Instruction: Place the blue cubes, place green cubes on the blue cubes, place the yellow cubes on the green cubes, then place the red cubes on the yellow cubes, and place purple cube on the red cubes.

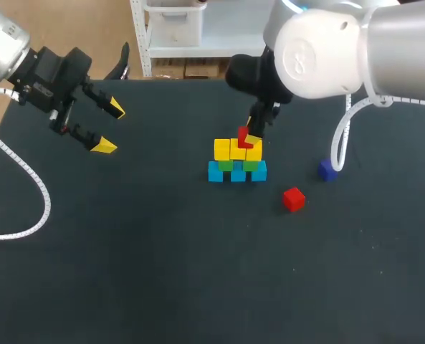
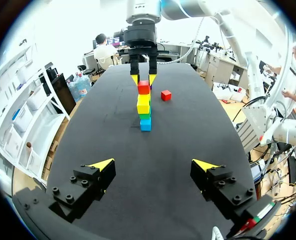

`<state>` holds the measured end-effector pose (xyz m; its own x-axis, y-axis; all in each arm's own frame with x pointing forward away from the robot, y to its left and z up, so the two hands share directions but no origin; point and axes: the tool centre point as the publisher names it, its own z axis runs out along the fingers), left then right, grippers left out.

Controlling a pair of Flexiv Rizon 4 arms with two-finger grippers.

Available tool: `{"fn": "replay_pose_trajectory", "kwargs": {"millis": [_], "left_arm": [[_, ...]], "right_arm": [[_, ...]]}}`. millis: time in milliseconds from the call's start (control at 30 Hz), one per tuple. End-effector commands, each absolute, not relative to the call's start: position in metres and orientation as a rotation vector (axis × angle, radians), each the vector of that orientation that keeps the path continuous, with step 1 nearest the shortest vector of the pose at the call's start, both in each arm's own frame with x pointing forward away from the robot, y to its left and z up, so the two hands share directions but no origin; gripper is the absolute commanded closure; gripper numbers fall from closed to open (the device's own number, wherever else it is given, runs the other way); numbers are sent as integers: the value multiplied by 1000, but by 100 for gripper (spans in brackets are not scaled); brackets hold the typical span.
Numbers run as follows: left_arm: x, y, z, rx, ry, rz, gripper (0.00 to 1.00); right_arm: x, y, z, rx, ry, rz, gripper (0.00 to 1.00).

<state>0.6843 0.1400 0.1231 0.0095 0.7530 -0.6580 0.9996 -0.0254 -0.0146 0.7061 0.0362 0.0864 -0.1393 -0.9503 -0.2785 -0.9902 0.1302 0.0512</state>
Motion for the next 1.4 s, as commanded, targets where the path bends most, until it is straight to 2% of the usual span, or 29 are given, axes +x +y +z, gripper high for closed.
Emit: {"fn": "replay_pose_trajectory", "kwargs": {"millis": [33,400,467,567,900,1267,1300,1400], "left_arm": [[684,141,123,1830,1788,-702,0],[684,141,123,1830,1788,-702,0],[684,141,123,1830,1788,-702,0],[684,141,123,1830,1788,-702,0],[684,141,123,1830,1788,-702,0],[684,141,123,1830,1788,-702,0],[684,141,123,1830,1788,-702,0],[684,141,123,1830,1788,-702,0]], "right_arm": [[708,37,86,-1936,2224,341,100],[710,37,85,-1932,2226,346,97],[710,37,85,-1932,2227,347,93],[710,37,84,-1933,2226,349,79],[711,37,85,-1934,2223,354,60],[712,37,84,-1935,2222,360,51],[712,37,84,-1935,2223,361,42],[713,37,84,-1936,2224,364,0]]}}
